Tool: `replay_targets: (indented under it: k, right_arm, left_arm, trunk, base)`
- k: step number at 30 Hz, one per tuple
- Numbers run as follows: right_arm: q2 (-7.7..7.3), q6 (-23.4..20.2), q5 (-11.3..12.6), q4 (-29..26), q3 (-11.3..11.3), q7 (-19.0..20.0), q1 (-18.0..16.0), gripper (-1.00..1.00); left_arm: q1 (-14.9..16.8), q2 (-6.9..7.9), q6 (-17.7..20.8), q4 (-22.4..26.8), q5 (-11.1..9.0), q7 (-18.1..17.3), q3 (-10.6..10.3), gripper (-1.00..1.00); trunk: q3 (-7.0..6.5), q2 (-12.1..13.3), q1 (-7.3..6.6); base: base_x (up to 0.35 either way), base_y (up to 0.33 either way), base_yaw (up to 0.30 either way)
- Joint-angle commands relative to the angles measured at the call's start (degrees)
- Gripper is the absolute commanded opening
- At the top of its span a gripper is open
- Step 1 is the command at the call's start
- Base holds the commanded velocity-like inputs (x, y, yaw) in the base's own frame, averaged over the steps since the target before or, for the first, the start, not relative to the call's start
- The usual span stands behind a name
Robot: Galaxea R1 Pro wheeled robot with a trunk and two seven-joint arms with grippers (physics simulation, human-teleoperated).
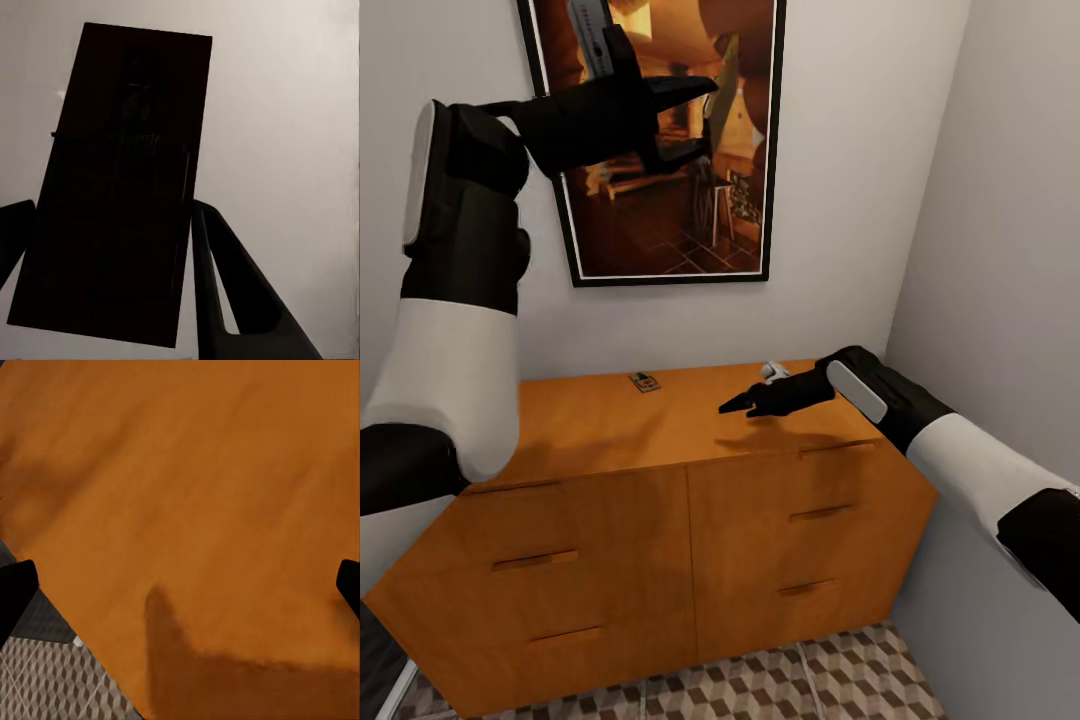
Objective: Take the four mousetraps from the cabinet in the bathroom and place them on the bathroom floor. Make sure all four end up on the same floor surface, and ensure that at least two of them are either under or directly next to the same bathroom sink.
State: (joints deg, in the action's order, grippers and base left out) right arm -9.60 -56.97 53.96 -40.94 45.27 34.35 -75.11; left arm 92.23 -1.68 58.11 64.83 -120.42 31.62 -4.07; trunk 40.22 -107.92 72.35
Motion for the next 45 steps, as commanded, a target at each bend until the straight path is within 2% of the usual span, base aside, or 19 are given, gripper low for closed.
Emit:
replay_targets:
  k: [1, 5, 7, 15, 21, 24, 27, 29, 31, 32, 33, 34, 36, 37, 39, 42, 45]
  right_arm:
    - [0.25, 0.06, -0.37, -0.03, 0.17, 0.33, -0.09, 1.00]
    - [2.57, 0.03, -0.42, 0.01, -0.03, -0.04, -0.12, 1.00]
    - [3.06, 0.04, -0.43, 0.08, -0.06, -0.10, -0.12, 1.00]
    - [3.59, 0.09, -0.44, 0.24, -0.05, -0.26, -0.13, 1.00]
    - [3.79, 0.08, -0.38, 0.20, -0.04, -2.51, -0.12, 1.00]
    - [4.49, 0.07, -0.36, 0.17, -0.06, -4.35, -0.13, 1.00]
    - [6.15, 0.05, -0.35, 0.22, -0.10, -6.52, -0.13, 1.00]
    - [7.47, 0.03, -0.35, 0.24, -0.14, -8.91, -0.17, 1.00]
    - [9.97, 0.01, -0.35, 0.29, -0.16, -14.28, -0.22, 1.00]
    - [10.67, -0.01, -0.35, 0.28, -0.18, -16.06, -0.23, 1.00]
    - [12.02, -0.11, -0.27, 0.27, -0.23, -19.93, -0.26, 1.00]
    - [12.68, -0.17, -0.19, 0.25, -0.26, -22.00, -0.29, 1.00]
    - [15.15, -0.43, 0.12, 0.08, -0.31, -30.32, -0.49, 1.00]
    - [15.76, -0.48, 0.24, 0.06, -0.32, -32.23, -0.58, 1.00]
    - [17.86, -0.60, 1.00, -0.06, -0.35, -38.70, -1.13, 1.00]
    - [18.94, -0.70, 2.50, 0.05, -0.35, -43.68, -2.55, 1.00]
    - [19.53, -0.75, 5.28, 0.15, -0.35, -50.40, -4.73, 1.00]
  left_arm:
    - [0.00, -0.05, 0.18, 0.69, -0.28, 0.62, 0.02, -1.00]
    - [-0.89, -0.25, 0.10, 2.80, -0.75, 0.59, -0.21, -1.00]
    - [-1.42, -0.35, 0.06, 2.99, -0.77, 0.54, -0.30, -1.00]
    - [-2.01, -0.37, -0.15, 4.62, -0.86, 0.34, -0.27, -1.00]
    - [-2.06, -0.33, -0.18, 6.57, -0.79, 0.37, -0.24, -1.00]
    - [-2.08, -0.07, -0.17, 6.88, -0.83, 0.38, -0.19, -1.00]
    - [-2.10, 0.24, -0.18, 6.90, -0.80, 0.48, -0.16, -1.00]
    - [-2.12, 0.40, -0.18, 6.91, -0.79, 0.58, -0.16, -1.00]
    - [-2.14, 0.80, -0.15, 6.95, -0.74, 0.67, -0.15, -1.00]
    - [-2.16, 1.04, -0.16, 6.95, -0.73, 0.70, -0.17, -1.00]
    - [-2.18, 1.64, -0.17, 6.94, -0.72, 0.74, -0.19, -1.00]
    - [-2.19, 1.98, -0.17, 6.93, -0.71, 0.75, -0.20, -1.00]
    - [-2.38, 3.26, -0.18, 6.92, -0.70, 0.79, -0.22, -1.00]
    - [-2.53, 3.51, -0.18, 6.92, -0.68, 0.80, -0.23, -1.00]
    - [-3.05, 4.09, -0.18, 6.87, -0.58, 0.81, -0.23, -1.00]
    - [-3.30, 4.33, -0.18, 6.84, -0.54, 0.81, -0.24, -1.00]
    - [-3.41, 4.44, -0.19, 6.72, -0.47, 0.86, -0.24, -1.00]
  trunk:
    - [0.07, -0.02, 0.00]
    - [0.07, -0.02, 0.00]
    - [0.07, -0.02, 0.00]
    - [0.07, -0.02, 0.00]
    - [0.07, -0.02, 0.00]
    - [0.07, -0.02, 0.00]
    - [0.07, -0.02, 0.00]
    - [0.07, -0.02, 0.00]
    - [0.07, -0.02, 0.00]
    - [0.07, -0.02, 0.00]
    - [0.07, -0.02, 0.00]
    - [0.07, -0.02, 0.00]
    - [0.07, -0.02, 0.00]
    - [0.07, -0.02, 0.00]
    - [0.07, -0.02, 0.00]
    - [0.07, -0.02, 0.00]
    - [0.07, -0.02, 0.00]
  base:
    - [0.000, 0.000, 0.000]
    - [0.000, 0.000, 0.000]
    - [0.000, 0.000, 0.000]
    - [0.000, 0.000, 0.000]
    - [0.000, 0.000, 0.000]
    - [0.000, 0.000, 0.000]
    - [0.000, 0.000, 0.000]
    - [0.005, 0.000, 0.000]
    - [0.088, 0.000, 0.000]
    - [0.158, 0.000, 0.000]
    - [0.222, 0.000, 0.000]
    - [0.245, 0.000, 0.000]
    - [0.276, 0.000, 0.000]
    - [0.266, 0.000, 0.000]
    - [0.169, 0.000, 0.000]
    - [0.076, 0.000, 0.000]
    - [0.025, 0.000, 0.000]
